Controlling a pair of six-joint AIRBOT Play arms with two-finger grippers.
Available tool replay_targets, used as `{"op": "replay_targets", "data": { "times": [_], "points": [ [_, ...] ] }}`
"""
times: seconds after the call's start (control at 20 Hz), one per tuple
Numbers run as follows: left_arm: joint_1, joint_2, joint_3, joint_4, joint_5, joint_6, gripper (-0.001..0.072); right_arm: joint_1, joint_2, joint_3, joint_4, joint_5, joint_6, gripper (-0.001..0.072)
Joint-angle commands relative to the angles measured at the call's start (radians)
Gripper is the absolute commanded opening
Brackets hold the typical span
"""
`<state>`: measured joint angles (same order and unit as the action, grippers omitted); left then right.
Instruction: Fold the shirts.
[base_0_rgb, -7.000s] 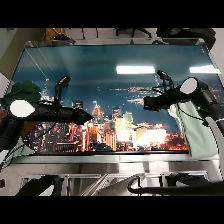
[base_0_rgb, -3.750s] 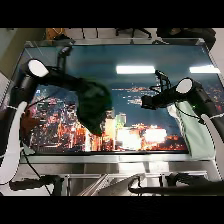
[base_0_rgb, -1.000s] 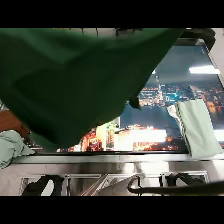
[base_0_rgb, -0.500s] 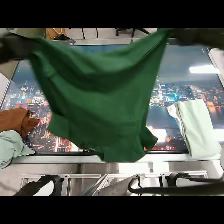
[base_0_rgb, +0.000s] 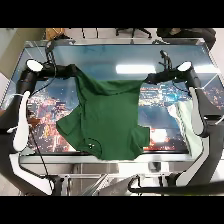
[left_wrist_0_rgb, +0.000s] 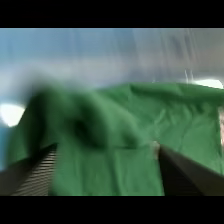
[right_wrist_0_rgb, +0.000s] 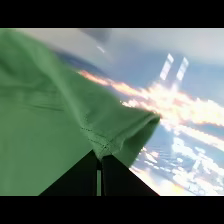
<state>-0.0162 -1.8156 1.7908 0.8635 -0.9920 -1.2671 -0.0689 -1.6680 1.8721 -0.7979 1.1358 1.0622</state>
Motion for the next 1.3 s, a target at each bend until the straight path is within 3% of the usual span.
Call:
{"op": "replay_targets", "data": {
  "times": [0.0,0.1,0.15,0.2,0.3,0.45,0.55,0.8,1.05,1.25],
  "points": [
    [0.055,-0.077,0.138,-0.001,-0.298,-0.114,0.07,-0.001,-0.044,0.0,-0.1,-0.013,0.048,0.0017],
    [0.101,-0.062,0.163,0.007,-0.539,-0.172,0.0698,-0.009,-0.039,0.0,-0.153,-0.008,0.073,0.0017],
    [0.122,-0.033,0.124,0.008,-0.619,-0.195,0.0654,-0.011,-0.037,0.0,-0.17,-0.005,0.078,0.0017],
    [0.138,0.01,0.053,0.008,-0.649,-0.199,0.057,-0.016,-0.036,0.0,-0.179,-0.001,0.08,0.0017],
    [0.161,0.142,-0.169,0.009,-0.632,-0.178,0.0569,-0.021,-0.034,0.0,-0.178,0.01,0.086,0.0017],
    [0.182,0.415,-0.606,0.01,-0.517,-0.116,0.0569,-0.024,-0.032,0.0,-0.178,0.033,0.09,0.0017],
    [0.193,0.621,-0.914,0.008,-0.406,-0.119,0.0569,-0.024,-0.032,0.0,-0.176,0.035,0.089,0.0017],
    [0.195,1.034,-1.49,-0.004,-0.135,-0.218,0.057,-0.023,-0.032,0.0,-0.174,0.035,0.06,0.0017],
    [0.195,1.184,-1.643,-0.048,0.017,-0.261,0.0569,-0.023,-0.032,0.0,-0.167,0.035,0.06,0.0017],
    [0.195,1.152,-1.639,-0.05,0.237,-0.26,0.0569,-0.023,-0.032,0.0,-0.167,0.033,0.06,0.0017]
  ]
}}
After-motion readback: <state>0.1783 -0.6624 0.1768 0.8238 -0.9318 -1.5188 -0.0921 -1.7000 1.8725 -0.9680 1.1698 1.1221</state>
